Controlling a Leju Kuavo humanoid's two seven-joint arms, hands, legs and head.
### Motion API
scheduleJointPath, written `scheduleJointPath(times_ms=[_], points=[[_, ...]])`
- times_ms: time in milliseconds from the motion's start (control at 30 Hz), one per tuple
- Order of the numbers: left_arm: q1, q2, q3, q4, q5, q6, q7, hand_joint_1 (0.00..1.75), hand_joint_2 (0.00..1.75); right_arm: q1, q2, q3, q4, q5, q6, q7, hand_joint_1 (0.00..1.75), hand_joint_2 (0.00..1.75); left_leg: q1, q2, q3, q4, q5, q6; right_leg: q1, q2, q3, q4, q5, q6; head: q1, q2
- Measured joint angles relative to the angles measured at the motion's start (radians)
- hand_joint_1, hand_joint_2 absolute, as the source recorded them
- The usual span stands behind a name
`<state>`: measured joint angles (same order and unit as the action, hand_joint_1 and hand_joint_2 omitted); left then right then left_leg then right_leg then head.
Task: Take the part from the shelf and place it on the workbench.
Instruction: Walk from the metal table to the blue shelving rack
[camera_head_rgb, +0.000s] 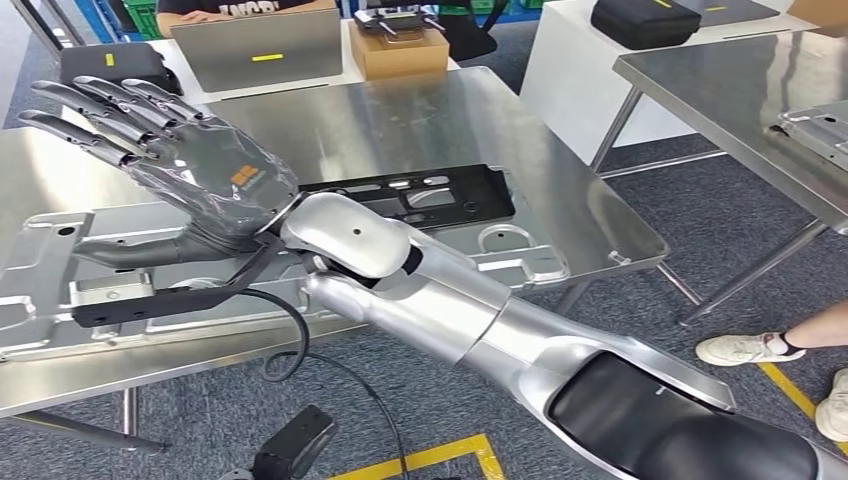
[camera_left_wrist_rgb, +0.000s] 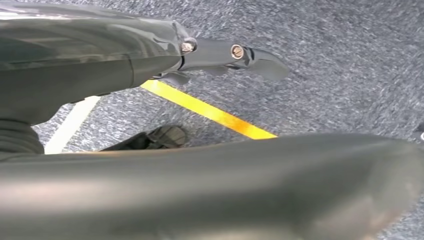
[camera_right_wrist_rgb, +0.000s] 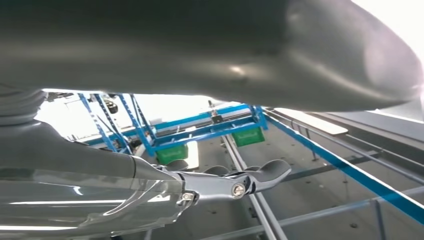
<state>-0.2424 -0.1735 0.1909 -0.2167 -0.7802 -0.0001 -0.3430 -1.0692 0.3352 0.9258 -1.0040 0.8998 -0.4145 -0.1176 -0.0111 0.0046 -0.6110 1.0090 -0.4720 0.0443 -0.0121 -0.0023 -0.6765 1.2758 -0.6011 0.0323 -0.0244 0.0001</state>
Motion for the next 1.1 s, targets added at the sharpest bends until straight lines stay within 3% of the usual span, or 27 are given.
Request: scheduleJointPath(times_ms=[33,100,167,233,267,300,367,400,433,467,500,567,633,667,733,767,800,833,900,933,1000,1033,1100], points=[[-0.001,-0.001,0.000,0.000,-0.002,0.000,0.001,0.00,0.00,0.001,0.000,0.000,0.002,0.002,-0.002,-0.002,0.00,0.00,-0.003,0.000,-0.010,0.002,0.008,0.001,0.005,0.001,0.047,-0.061,0.023,-0.008,0.000,0.000],[-0.002,-0.005,-0.001,0.000,-0.003,0.001,0.001,0.00,0.00,0.000,0.003,0.000,0.003,0.003,-0.006,-0.002,0.00,0.00,-0.010,-0.001,-0.024,0.004,0.022,-0.003,0.016,0.001,0.145,-0.206,0.041,-0.027,-0.001,0.000],[-0.004,-0.010,-0.002,0.000,-0.004,0.003,0.003,0.00,0.00,-0.001,0.006,-0.001,0.006,0.003,-0.009,-0.003,0.00,0.00,-0.010,0.001,-0.031,0.005,0.036,-0.012,0.025,0.000,0.187,-0.278,0.039,-0.035,-0.001,0.000],[-0.004,-0.011,-0.003,0.000,-0.004,0.004,0.006,0.00,0.00,-0.002,0.007,-0.001,0.011,0.002,-0.011,-0.003,0.00,0.00,-0.008,0.000,-0.039,0.006,0.043,-0.022,0.023,-0.003,0.180,-0.290,0.051,-0.039,-0.001,0.000],[-0.004,-0.012,-0.003,0.000,-0.004,0.005,0.007,0.00,0.00,-0.002,0.008,-0.001,0.013,0.002,-0.011,-0.003,0.00,0.00,-0.008,-0.001,-0.046,0.017,0.026,-0.028,0.019,-0.006,0.172,-0.294,0.061,-0.044,-0.001,0.000],[-0.004,-0.012,-0.003,0.000,-0.004,0.006,0.008,0.00,0.00,-0.002,0.009,-0.001,0.015,0.002,-0.011,-0.004,0.00,0.00,-0.006,-0.003,-0.058,0.045,-0.008,-0.035,0.015,-0.009,0.160,-0.297,0.073,-0.048,-0.002,0.000],[-0.005,-0.012,-0.003,0.000,-0.004,0.006,0.010,0.00,0.00,-0.002,0.012,-0.001,0.020,0.002,-0.011,-0.004,0.00,0.00,0.006,-0.004,-0.088,0.156,-0.106,-0.051,0.011,-0.012,0.130,-0.296,0.098,-0.053,-0.002,0.000],[-0.006,-0.012,-0.003,0.000,-0.004,0.005,0.011,0.00,0.00,-0.002,0.013,0.000,0.024,0.003,-0.011,-0.004,0.00,0.00,0.012,-0.004,-0.100,0.221,-0.142,-0.059,0.010,-0.013,0.114,-0.295,0.109,-0.052,-0.002,0.000],[-0.006,-0.012,-0.003,0.000,-0.004,0.004,0.012,0.00,0.00,-0.002,0.013,0.000,0.028,0.005,-0.011,-0.004,0.00,0.00,0.018,-0.004,-0.103,0.269,-0.154,-0.065,0.009,-0.015,0.098,-0.292,0.120,-0.049,-0.002,0.000],[-0.006,-0.012,-0.003,0.000,-0.004,0.003,0.013,0.00,0.00,-0.003,0.013,0.000,0.032,0.009,-0.010,-0.003,0.00,0.00,0.023,-0.004,-0.093,0.288,-0.144,-0.071,0.007,-0.016,0.080,-0.288,0.130,-0.046,-0.002,0.000],[-0.006,-0.012,-0.004,0.000,-0.004,0.003,0.014,0.00,0.00,-0.005,0.013,0.000,0.036,0.013,-0.010,-0.002,0.00,0.00,0.028,-0.004,-0.067,0.273,-0.118,-0.076,0.004,-0.017,0.063,-0.282,0.139,-0.042,-0.002,0.000],[-0.009,-0.013,-0.004,0.000,-0.003,0.006,0.014,0.00,0.00,-0.014,0.013,-0.001,0.045,0.019,-0.007,0.000,0.00,0.00,0.035,-0.004,0.027,0.153,-0.077,-0.086,-0.003,-0.017,0.029,-0.263,0.153,-0.030,-0.002,0.000],[-0.013,-0.016,-0.004,0.000,-0.002,0.008,0.015,0.00,0.00,-0.027,0.011,-0.004,0.053,0.016,-0.002,0.000,0.00,0.00,0.034,-0.008,0.106,0.032,-0.088,-0.081,-0.006,-0.016,0.005,-0.247,0.167,-0.015,-0.002,0.000],[-0.015,-0.017,-0.004,0.000,-0.002,0.009,0.016,0.00,0.00,-0.032,0.009,-0.006,0.056,0.012,0.000,0.000,0.00,0.00,0.031,-0.010,0.119,0.006,-0.099,-0.075,-0.006,-0.015,-0.002,-0.244,0.175,-0.007,-0.002,0.000],[-0.016,-0.020,-0.004,0.000,-0.001,0.010,0.018,0.00,0.00,-0.037,0.000,-0.010,0.065,0.004,0.002,-0.003,0.00,0.00,0.028,-0.009,0.111,-0.001,-0.095,-0.054,-0.009,-0.014,-0.009,-0.246,0.189,0.009,-0.001,0.000],[-0.016,-0.022,-0.003,0.000,0.000,0.011,0.019,0.00,0.00,-0.038,-0.005,-0.010,0.068,0.002,0.004,-0.004,0.00,0.00,0.027,-0.007,0.102,-0.001,-0.085,-0.042,-0.010,-0.013,-0.014,-0.241,0.177,0.014,-0.001,0.000],[-0.017,-0.024,-0.003,0.000,0.002,0.011,0.019,0.00,0.00,-0.039,-0.011,-0.011,0.071,0.001,0.005,-0.006,0.00,0.00,0.028,-0.005,0.091,-0.002,-0.074,-0.030,-0.011,-0.011,-0.023,-0.220,0.147,0.017,0.000,0.000],[-0.018,-0.026,-0.003,0.000,0.003,0.011,0.020,0.00,0.00,-0.040,-0.016,-0.011,0.074,0.001,0.008,-0.007,0.00,0.00,0.027,-0.004,0.077,-0.003,-0.061,-0.020,-0.011,-0.010,-0.036,-0.179,0.100,0.017,0.000,0.000],[-0.018,-0.029,-0.003,0.000,0.006,0.011,0.023,0.00,0.00,-0.041,-0.023,-0.010,0.079,0.003,0.013,-0.007,0.00,0.00,0.022,-0.002,0.046,-0.002,-0.035,-0.011,-0.010,-0.008,-0.067,-0.050,0.006,0.017,0.001,0.000],[-0.018,-0.030,-0.003,0.000,0.006,0.012,0.034,0.00,0.00,-0.041,-0.026,-0.010,0.082,0.006,0.016,-0.005,0.00,0.00,0.018,-0.001,0.029,-0.001,-0.022,-0.009,-0.008,-0.007,-0.073,0.009,-0.016,0.017,0.002,0.000],[-0.016,-0.031,-0.002,0.000,0.009,0.015,0.062,0.00,0.00,-0.045,-0.033,-0.010,0.087,0.011,0.021,0.001,0.00,0.00,0.013,0.000,0.001,0.000,0.000,-0.006,-0.006,-0.005,-0.060,0.060,-0.003,0.017,0.002,0.000],[-0.014,-0.031,-0.001,0.000,0.011,0.017,0.073,0.00,0.00,-0.048,-0.037,-0.010,0.089,0.012,0.024,0.003,0.00,0.00,0.010,0.000,-0.010,0.000,0.009,-0.006,-0.004,-0.004,-0.037,0.046,0.019,0.015,0.002,0.000],[-0.008,-0.032,0.001,0.000,0.016,0.018,0.070,0.00,0.00,-0.060,-0.044,-0.013,0.093,0.011,0.030,0.003,0.00,0.00,0.006,0.000,-0.030,0.001,0.026,-0.007,0.003,-0.001,0.050,-0.057,0.049,0.002,0.002,0.000]])
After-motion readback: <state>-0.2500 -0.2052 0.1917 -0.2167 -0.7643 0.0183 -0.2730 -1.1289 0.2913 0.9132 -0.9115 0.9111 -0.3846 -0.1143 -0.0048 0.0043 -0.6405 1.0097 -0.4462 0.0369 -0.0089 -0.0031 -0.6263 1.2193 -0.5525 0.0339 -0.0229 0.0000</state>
